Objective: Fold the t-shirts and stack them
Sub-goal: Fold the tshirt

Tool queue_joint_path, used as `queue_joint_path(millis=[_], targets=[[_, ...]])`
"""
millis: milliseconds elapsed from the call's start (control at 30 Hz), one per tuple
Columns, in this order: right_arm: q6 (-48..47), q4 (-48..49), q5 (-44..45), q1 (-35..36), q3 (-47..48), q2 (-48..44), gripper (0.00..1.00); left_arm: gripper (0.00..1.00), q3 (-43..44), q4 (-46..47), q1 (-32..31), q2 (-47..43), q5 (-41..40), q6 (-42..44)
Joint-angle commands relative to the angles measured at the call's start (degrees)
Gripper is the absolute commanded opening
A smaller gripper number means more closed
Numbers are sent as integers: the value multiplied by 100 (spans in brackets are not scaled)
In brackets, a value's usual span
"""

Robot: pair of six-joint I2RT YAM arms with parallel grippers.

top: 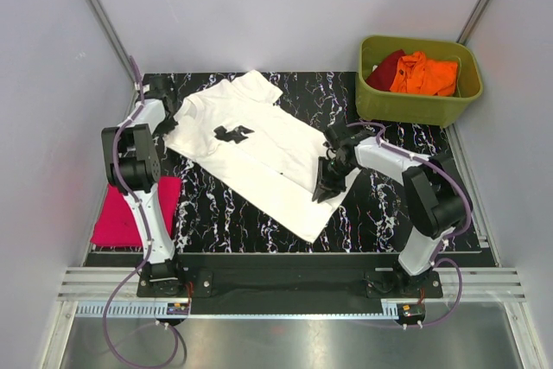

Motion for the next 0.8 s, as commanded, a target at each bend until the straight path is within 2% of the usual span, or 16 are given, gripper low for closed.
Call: queue_joint_path(millis=[0, 67, 233, 400, 567, 767], targets=[[242, 307, 71, -41, -291, 34, 27, 16, -154, -20, 62, -565, -153, -43], [347, 210, 283, -50, -309, 236, 26, 16, -181, -47, 71, -592, -101, -17], [1040, -71, 1714, -129, -441, 219, 25, 15, -567, 50, 62, -864, 232, -78], [1761, -606, 2743, -734, -643, 254, 30, 15, -1216, 156, -43, -1242, 533, -306], [2079, -651, 2797, -1368, -950, -26, 31, 12, -1753, 86, -175, -1576, 752, -675], [1658, -810, 3254, -1843, -846, -150, 35, 13, -2965, 94, -631, -2340, 1174, -1317]])
